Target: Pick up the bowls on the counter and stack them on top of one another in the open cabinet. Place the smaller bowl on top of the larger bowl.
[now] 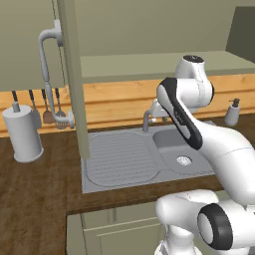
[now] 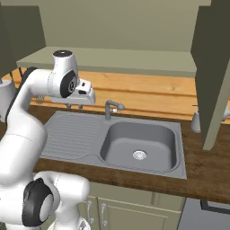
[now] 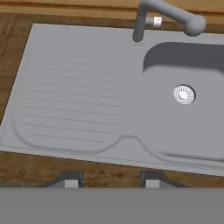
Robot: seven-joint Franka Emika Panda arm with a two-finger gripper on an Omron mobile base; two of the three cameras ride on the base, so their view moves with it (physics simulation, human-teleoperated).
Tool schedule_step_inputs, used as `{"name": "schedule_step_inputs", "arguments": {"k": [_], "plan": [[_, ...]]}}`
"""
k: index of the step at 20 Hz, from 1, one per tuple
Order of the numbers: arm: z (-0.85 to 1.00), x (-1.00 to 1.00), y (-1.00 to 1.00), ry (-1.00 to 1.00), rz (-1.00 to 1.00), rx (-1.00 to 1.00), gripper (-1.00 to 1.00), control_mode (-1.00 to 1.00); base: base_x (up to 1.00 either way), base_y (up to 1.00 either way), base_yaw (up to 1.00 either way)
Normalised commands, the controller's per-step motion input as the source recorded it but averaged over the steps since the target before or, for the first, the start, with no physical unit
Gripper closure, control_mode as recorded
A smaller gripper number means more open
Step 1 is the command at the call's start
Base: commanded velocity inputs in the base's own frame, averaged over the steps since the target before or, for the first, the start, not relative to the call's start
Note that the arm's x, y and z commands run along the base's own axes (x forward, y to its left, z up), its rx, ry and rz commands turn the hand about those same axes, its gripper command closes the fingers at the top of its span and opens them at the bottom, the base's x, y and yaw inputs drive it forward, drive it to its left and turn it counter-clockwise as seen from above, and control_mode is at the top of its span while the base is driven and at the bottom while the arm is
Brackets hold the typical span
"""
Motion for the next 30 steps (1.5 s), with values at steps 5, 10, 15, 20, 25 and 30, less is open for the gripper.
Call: {"name": "schedule_step_inputs", "arguments": {"k": [5,10,15,20,25,30], "plan": [[0.00,-0.60,0.00,-0.01,0.00,0.00,-1.00,-1.00,0.00,0.00,0.00],[-0.04,-1.00,0.00,0.00,0.00,0.00,-1.00,-1.00,0.00,0.00,0.00],[-0.08,-0.69,0.00,0.00,0.00,0.00,-1.00,-1.00,0.00,0.00,0.00],[-0.17,-0.55,-0.06,0.00,0.00,0.00,-1.00,-1.00,0.00,0.00,0.00],[-0.09,-0.21,-0.01,0.00,0.00,0.03,-1.00,-1.00,0.00,0.00,0.00],[-0.01,-0.02,0.00,0.00,0.00,0.01,-1.00,-1.00,0.00,0.00,0.00]]}}
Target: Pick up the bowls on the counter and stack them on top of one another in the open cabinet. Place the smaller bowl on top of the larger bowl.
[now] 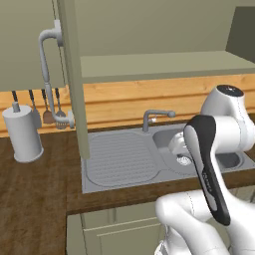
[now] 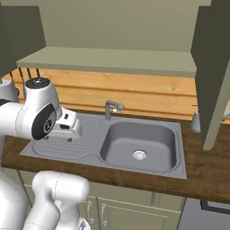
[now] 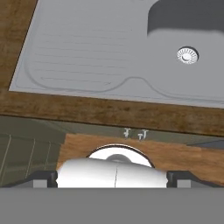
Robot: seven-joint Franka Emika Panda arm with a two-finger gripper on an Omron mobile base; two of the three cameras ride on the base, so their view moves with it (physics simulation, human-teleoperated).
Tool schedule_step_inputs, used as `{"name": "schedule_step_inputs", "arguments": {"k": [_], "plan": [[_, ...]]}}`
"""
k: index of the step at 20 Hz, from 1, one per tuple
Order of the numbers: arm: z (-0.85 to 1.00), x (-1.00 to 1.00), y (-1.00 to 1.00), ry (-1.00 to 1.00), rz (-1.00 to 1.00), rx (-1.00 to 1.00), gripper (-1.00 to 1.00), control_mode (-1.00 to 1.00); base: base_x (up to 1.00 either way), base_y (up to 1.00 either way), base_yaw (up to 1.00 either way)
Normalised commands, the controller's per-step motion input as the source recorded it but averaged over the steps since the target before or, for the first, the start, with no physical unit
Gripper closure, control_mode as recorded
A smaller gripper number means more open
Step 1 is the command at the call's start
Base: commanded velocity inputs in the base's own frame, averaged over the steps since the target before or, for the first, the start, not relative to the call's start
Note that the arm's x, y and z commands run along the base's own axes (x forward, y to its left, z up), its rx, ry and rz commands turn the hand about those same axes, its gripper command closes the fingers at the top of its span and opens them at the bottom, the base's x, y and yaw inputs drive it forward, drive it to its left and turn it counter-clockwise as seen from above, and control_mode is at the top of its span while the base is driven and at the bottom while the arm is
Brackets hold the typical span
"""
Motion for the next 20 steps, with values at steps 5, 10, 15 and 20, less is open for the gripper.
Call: {"name": "schedule_step_inputs", "arguments": {"k": [5,10,15,20], "plan": [[0.00,0.00,0.00,0.00,0.00,0.00,-1.00,1.00,-0.17,0.00,0.00],[0.00,0.00,0.00,0.00,0.00,0.00,-1.00,1.00,-0.76,0.00,0.00],[0.00,0.00,0.00,0.00,0.00,0.00,-1.00,1.00,-0.48,0.00,0.00],[0.00,0.00,0.00,0.00,0.00,0.00,-1.00,1.00,-0.20,-0.06,-0.04]]}}
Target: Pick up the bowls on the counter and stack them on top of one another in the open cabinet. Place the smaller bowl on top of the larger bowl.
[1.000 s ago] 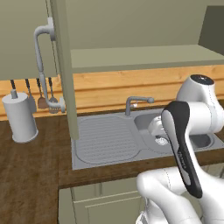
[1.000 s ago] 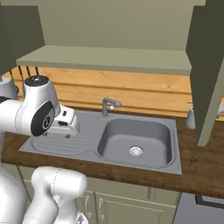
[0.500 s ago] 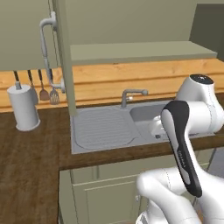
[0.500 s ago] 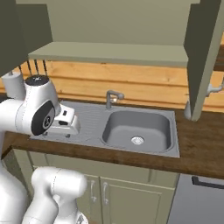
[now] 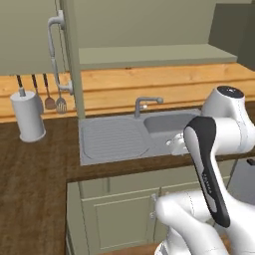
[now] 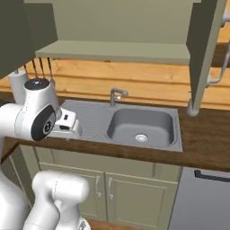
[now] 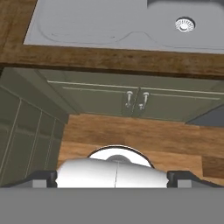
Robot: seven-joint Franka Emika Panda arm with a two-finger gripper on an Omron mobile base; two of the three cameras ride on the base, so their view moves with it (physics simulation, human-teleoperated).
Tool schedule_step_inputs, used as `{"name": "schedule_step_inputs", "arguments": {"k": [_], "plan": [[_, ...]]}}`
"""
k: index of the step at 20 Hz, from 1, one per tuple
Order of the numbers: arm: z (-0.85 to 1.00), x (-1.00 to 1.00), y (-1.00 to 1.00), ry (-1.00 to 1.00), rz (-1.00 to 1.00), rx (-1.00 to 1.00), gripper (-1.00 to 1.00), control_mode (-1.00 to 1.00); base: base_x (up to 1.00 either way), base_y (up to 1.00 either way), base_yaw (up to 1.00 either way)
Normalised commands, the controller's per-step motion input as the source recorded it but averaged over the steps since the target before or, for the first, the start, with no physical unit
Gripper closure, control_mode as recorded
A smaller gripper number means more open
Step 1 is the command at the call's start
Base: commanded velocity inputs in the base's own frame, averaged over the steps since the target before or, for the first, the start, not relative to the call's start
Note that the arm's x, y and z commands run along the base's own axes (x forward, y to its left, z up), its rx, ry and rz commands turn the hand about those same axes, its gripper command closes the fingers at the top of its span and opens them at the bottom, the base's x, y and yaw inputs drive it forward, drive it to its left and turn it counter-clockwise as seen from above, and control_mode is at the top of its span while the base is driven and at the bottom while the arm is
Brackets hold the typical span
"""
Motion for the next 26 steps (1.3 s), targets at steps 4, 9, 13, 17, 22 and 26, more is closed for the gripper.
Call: {"name": "schedule_step_inputs", "arguments": {"k": [4,9,13,17,22,26], "plan": [[0.00,0.00,0.00,0.00,0.00,0.00,-1.00,1.00,-0.03,-0.56,-0.62],[0.00,0.00,0.00,0.00,0.00,0.00,-1.00,1.00,0.00,-0.56,-0.77],[0.00,0.00,0.00,0.00,0.00,0.00,-1.00,1.00,-0.01,-0.80,-0.62],[0.00,0.00,0.00,0.00,0.00,0.00,-1.00,1.00,0.00,-0.97,-0.59],[0.00,0.00,0.00,0.00,0.00,0.00,-1.00,1.00,0.00,-1.00,-0.43],[0.00,0.00,0.00,0.00,0.00,0.00,-1.00,1.00,0.13,-0.73,-0.11]]}}
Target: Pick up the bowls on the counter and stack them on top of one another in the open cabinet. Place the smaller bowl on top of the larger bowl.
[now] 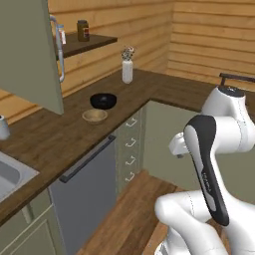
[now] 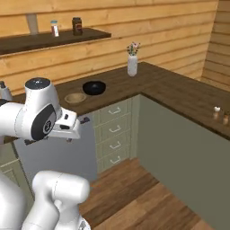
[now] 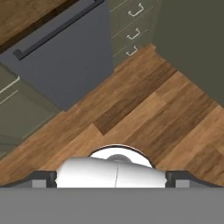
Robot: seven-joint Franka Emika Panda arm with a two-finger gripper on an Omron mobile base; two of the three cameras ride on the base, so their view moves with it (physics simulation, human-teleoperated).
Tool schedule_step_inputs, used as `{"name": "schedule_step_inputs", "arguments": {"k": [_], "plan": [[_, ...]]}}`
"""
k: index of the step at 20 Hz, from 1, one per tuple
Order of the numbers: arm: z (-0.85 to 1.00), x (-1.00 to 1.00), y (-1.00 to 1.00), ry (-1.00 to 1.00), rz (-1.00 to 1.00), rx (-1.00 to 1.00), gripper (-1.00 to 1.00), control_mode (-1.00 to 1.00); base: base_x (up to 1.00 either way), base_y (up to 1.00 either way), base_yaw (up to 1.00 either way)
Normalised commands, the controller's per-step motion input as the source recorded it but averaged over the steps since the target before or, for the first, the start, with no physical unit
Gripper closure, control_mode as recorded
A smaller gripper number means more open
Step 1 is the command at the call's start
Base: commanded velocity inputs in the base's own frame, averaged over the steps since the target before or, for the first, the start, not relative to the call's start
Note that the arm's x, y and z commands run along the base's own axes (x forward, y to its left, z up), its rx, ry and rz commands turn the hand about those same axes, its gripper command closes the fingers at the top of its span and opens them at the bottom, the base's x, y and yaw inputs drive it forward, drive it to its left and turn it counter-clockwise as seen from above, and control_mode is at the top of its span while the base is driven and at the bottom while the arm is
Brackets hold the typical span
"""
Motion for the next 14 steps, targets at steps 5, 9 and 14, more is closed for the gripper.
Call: {"name": "schedule_step_inputs", "arguments": {"k": [5,9,14], "plan": [[0.00,0.00,0.00,0.00,0.00,0.00,-1.00,1.00,0.83,-0.13,0.25],[0.00,0.00,0.00,0.00,0.00,0.00,-1.00,1.00,0.92,-0.07,0.41],[0.00,0.00,0.00,0.00,0.00,0.00,-1.00,1.00,0.69,-0.16,0.48]]}}
